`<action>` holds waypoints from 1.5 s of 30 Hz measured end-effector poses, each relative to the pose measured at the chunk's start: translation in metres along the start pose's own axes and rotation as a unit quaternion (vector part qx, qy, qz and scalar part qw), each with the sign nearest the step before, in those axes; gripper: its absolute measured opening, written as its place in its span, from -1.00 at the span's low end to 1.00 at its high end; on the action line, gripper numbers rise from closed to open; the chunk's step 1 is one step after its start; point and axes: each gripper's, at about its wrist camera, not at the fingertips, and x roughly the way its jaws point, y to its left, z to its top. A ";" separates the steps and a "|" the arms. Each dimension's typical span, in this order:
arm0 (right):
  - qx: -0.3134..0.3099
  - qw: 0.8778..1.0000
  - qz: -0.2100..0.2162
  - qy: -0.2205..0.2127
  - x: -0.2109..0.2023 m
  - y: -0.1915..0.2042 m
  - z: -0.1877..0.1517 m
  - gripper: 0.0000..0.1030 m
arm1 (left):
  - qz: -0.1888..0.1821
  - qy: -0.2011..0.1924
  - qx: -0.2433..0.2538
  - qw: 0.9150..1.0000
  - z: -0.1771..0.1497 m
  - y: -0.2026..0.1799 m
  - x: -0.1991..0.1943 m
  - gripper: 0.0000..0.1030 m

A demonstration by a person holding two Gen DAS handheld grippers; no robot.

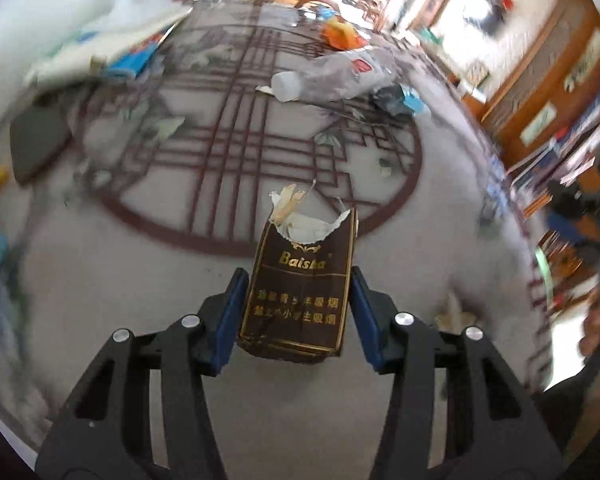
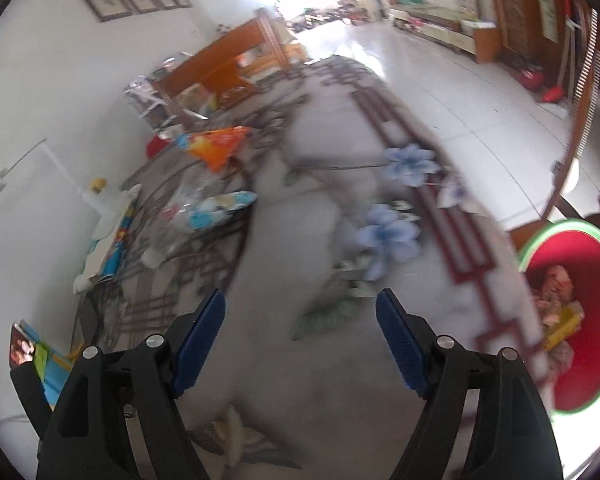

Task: Collect trash
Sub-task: 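Grasp the blue-white snack wrapper on the table with the right gripper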

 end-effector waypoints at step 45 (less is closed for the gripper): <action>-0.110 0.989 -0.001 0.100 0.147 0.122 0.039 -0.15 | -0.082 0.000 -0.045 0.996 0.011 0.000 -0.002 -0.05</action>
